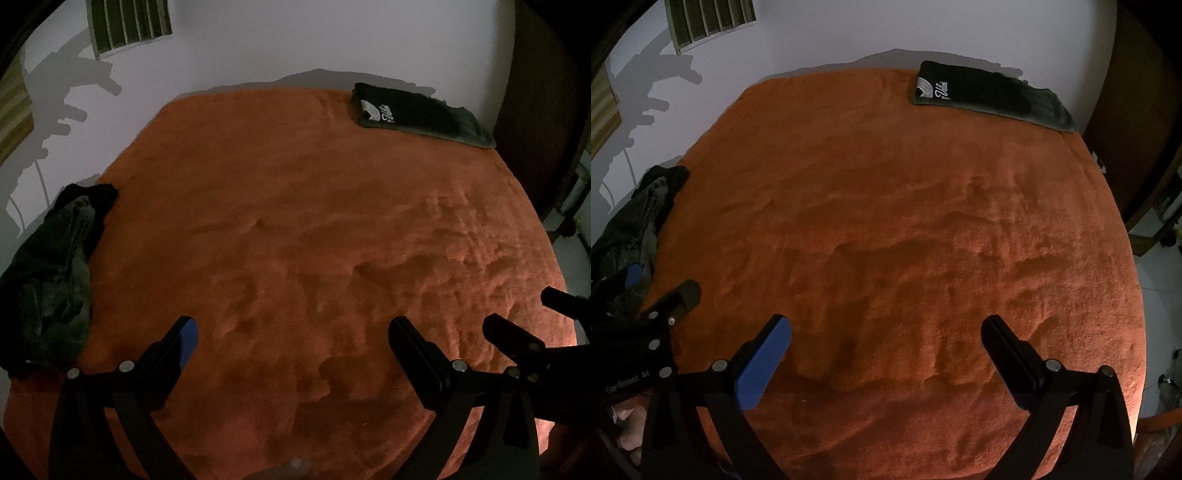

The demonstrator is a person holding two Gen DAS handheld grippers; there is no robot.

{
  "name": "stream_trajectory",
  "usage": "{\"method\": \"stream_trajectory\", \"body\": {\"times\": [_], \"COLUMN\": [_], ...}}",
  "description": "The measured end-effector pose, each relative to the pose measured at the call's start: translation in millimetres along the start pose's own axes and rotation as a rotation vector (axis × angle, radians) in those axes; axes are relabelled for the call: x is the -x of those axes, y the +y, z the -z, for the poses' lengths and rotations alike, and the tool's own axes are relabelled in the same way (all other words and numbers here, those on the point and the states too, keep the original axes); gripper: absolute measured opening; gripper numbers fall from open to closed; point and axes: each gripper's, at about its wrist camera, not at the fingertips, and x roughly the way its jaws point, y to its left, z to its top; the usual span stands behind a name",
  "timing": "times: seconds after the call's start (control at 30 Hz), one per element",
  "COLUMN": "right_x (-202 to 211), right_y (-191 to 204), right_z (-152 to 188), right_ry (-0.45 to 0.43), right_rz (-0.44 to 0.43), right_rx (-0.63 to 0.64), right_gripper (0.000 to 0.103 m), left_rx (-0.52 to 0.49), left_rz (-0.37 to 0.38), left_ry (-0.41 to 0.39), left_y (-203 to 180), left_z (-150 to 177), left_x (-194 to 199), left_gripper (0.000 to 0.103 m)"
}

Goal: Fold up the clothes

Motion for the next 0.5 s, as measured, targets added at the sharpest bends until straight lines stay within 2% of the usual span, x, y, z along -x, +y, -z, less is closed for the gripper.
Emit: {"method": "stream_trajectory", "body": {"times": [0.1, 0.23, 0.5], "right_x": [0.1, -3.2, -5.9], "right_y": [3.0, -2.8, -2.3], "right_z": [-0.6, -1.2, 3.4], "right_ry": [0.006, 0.004, 0.011], "right_rz": [-0.008, -0.022, -0.01], "right_rx": [-0.005, -0.016, -0.008], "right_gripper": [0.103, 0.103, 0.103], "left_rx": [-0.01, 0.013, 0.001], "left_rz": [-0.02, 0.021, 0.014], "left_ry": [-0.023, -0.029, -0.017], "left_y": [-6.3, 2.9, -3.0], "left_z": [1.7, 5.2, -1.1], "left_x": [1.2, 6.5, 4.0], "left_gripper": [0.102, 0.102, 0.102]}}
